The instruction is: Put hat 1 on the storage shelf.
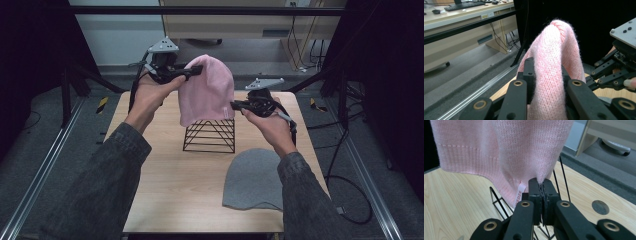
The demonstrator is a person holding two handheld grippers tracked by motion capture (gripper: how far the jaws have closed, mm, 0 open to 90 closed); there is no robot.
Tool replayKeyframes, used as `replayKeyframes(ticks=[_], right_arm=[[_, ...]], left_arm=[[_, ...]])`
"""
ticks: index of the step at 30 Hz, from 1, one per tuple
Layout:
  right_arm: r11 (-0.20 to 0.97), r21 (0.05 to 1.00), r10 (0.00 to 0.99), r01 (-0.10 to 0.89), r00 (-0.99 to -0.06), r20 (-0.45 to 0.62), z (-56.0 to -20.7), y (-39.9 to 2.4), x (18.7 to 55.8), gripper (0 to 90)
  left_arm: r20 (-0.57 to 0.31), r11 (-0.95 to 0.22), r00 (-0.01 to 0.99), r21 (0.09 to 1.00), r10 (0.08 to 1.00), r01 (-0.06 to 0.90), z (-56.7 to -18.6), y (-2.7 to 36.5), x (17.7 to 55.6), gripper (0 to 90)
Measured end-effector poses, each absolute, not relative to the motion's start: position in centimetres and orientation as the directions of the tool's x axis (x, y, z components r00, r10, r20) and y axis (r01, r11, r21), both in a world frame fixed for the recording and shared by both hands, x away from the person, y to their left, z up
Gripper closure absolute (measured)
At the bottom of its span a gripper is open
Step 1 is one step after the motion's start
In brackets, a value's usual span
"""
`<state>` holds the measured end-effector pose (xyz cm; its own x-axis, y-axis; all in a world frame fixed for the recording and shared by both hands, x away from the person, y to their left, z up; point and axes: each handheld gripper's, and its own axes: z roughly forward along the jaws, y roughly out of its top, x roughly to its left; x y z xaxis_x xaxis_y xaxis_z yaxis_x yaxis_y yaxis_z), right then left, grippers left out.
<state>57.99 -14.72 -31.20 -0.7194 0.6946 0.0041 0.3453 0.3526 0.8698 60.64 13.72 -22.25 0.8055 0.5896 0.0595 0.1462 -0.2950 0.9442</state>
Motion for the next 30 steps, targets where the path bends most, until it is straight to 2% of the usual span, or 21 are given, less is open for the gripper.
replayKeyframes(ticks=[15, 30], right_arm=[[0.371, 0.868, 0.703, 0.33, -0.71, -0.031, -32.1, -14.9, 57.8, 88.0], [0.421, 0.831, 0.702, 0.364, -0.711, -0.044, -35.1, -14.9, 57.3, 88.0]], left_arm=[[0.041, -0.284, 0.807, 0.946, 0.589, 0.158, -24.1, 13.7, 62.0, 75.7], [0.037, -0.322, 0.819, 0.929, 0.572, 0.183, -26.8, 12.9, 61.4, 74.7]])
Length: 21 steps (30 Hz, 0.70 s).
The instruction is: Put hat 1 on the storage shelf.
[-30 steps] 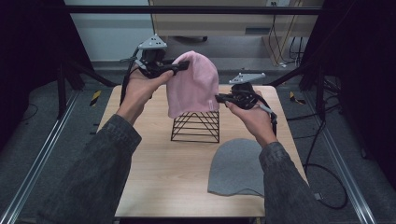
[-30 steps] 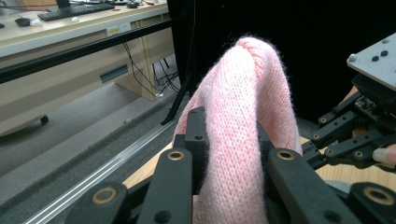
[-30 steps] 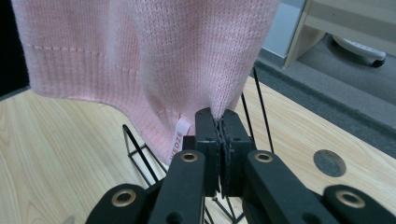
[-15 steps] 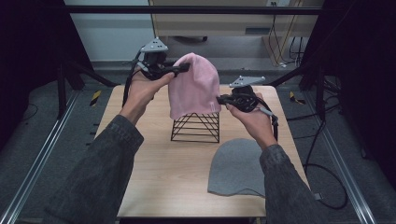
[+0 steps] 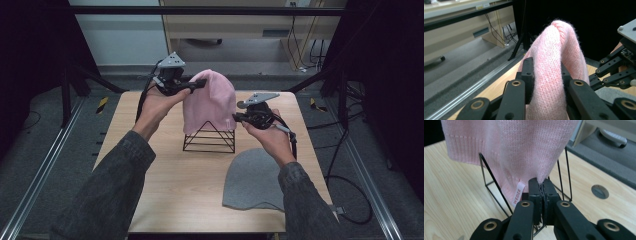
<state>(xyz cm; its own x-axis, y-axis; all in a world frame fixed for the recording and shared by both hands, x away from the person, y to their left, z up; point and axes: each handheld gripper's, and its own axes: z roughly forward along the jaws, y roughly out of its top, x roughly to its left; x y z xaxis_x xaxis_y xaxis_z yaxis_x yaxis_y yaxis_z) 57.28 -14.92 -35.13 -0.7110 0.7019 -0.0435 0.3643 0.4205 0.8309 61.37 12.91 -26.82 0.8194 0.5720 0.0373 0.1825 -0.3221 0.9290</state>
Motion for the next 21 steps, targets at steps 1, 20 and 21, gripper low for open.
replayKeyframes(ticks=[1, 20, 21], right_arm=[[0.425, 0.827, 0.703, 0.368, -0.71, -0.045, -35.4, -14.9, 57.3, 88.0], [0.442, 0.788, 0.71, 0.428, -0.704, -0.016, -39.3, -14.6, 57.3, 88.0], [0.437, 0.788, 0.712, 0.433, -0.702, -0.01, -39.4, -14.6, 57.3, 88.0]], left_arm=[[0.036, -0.326, 0.82, 0.927, 0.572, 0.186, -27.1, 12.9, 61.3, 74.7], [0.028, -0.382, 0.842, 0.899, 0.538, 0.214, -30.5, 12.7, 59.8, 74.4], [0.03, -0.384, 0.842, 0.898, 0.539, 0.214, -30.6, 12.7, 59.8, 74.4]])
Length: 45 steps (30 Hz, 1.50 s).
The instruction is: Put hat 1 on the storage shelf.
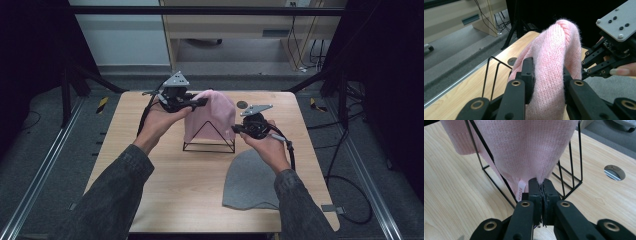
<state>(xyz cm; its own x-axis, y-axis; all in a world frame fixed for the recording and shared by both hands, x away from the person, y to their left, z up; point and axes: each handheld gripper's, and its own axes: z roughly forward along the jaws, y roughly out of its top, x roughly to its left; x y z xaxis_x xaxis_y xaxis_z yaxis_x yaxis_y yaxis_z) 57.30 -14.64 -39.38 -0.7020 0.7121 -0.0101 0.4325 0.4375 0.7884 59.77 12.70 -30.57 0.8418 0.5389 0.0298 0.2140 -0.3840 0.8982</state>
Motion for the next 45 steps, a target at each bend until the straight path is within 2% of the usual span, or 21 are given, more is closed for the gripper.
replayKeyframes(ticks=[21, 23, 24, 25, 27, 28, 34, 38, 43, 45], right_arm=[[0.432, 0.764, 0.72, 0.479, -0.694, 0.028, -42.0, -14.6, 57.2, 86.9], [0.433, 0.759, 0.721, 0.486, -0.692, 0.031, -42.2, -14.8, 57.1, 81.4], [0.431, 0.757, 0.729, 0.491, -0.684, 0.028, -42.2, -14.9, 57.0, 81.4], [0.428, 0.759, 0.734, 0.492, -0.679, 0.026, -42.2, -15.1, 56.9, 72.5], [0.426, 0.761, 0.734, 0.489, -0.678, 0.025, -42.1, -15.4, 56.7, 71.8], [0.422, 0.761, 0.735, 0.492, -0.677, 0.03, -41.8, -16.0, 56.3, 66.7], [0.422, 0.757, 0.762, 0.5, -0.647, 0.002, -41.2, -18.1, 55.3, 54.6], [0.415, 0.748, 0.79, 0.518, -0.614, -0.014, -41.3, -19.7, 54.9, 47.2], [0.39, 0.744, 0.815, 0.542, -0.58, -0.005, -41.4, -21.1, 54.8, 42.2], [0.372, 0.742, 0.834, 0.558, -0.552, -0.003, -41.6, -21.9, 54.8, 39.2]], left_arm=[[-0.012, -0.393, 0.844, 0.881, 0.536, 0.262, -33.4, 12.7, 59.1, 74.6], [-0.017, -0.394, 0.843, 0.879, 0.538, 0.27, -33.6, 12.7, 59.2, 74.5], [-0.017, -0.394, 0.843, 0.879, 0.538, 0.27, -33.6, 12.7, 59.2, 74.5], [-0.026, -0.394, 0.842, 0.876, 0.539, 0.279, -34.0, 12.8, 59.3, 74.4], [-0.031, -0.393, 0.841, 0.874, 0.54, 0.284, -34.1, 12.8, 59.3, 74.4], [-0.037, -0.397, 0.841, 0.87, 0.54, 0.293, -34.5, 12.8, 59.4, 74.3], [-0.045, -0.396, 0.838, 0.867, 0.544, 0.303, -34.8, 12.9, 59.2, 72.0], [-0.048, -0.403, 0.841, 0.862, 0.539, 0.308, -34.9, 13.1, 58.9, 65.3], [-0.047, -0.398, 0.84, 0.865, 0.541, 0.304, -34.9, 13.4, 58.4, 57.8], [-0.036, -0.402, 0.838, 0.865, 0.545, 0.299, -34.8, 13.6, 58.2, 51.8]])
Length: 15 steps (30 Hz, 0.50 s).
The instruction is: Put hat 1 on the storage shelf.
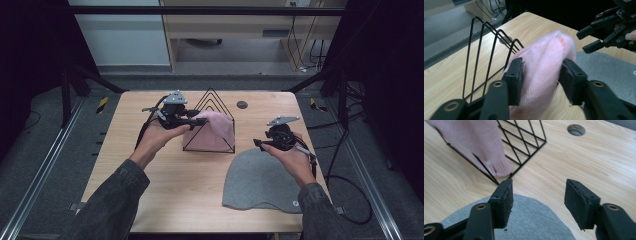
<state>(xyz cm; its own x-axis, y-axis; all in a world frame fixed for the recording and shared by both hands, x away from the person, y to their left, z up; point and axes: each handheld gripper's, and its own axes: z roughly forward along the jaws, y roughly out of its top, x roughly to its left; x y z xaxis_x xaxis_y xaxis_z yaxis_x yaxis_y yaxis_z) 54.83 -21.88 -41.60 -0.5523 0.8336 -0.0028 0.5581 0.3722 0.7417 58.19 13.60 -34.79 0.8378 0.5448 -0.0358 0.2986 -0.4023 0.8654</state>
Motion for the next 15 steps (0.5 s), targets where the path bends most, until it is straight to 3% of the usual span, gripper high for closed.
replayKeyframes(ticks=[9, 15], right_arm=[[0.347, 0.71, 0.854, 0.613, -0.52, 0.031, -42.6, -24.1, 54.9, 28.7], [0.335, 0.674, 0.866, 0.659, -0.497, 0.054, -44.3, -25.3, 55.2, 37.9]], left_arm=[[0.008, -0.391, 0.819, 0.881, 0.574, 0.265, -34.7, 15.7, 54.9, 30.6], [0.057, -0.434, 0.796, 0.86, 0.602, 0.267, -36.4, 17.6, 52.0, 15.5]])
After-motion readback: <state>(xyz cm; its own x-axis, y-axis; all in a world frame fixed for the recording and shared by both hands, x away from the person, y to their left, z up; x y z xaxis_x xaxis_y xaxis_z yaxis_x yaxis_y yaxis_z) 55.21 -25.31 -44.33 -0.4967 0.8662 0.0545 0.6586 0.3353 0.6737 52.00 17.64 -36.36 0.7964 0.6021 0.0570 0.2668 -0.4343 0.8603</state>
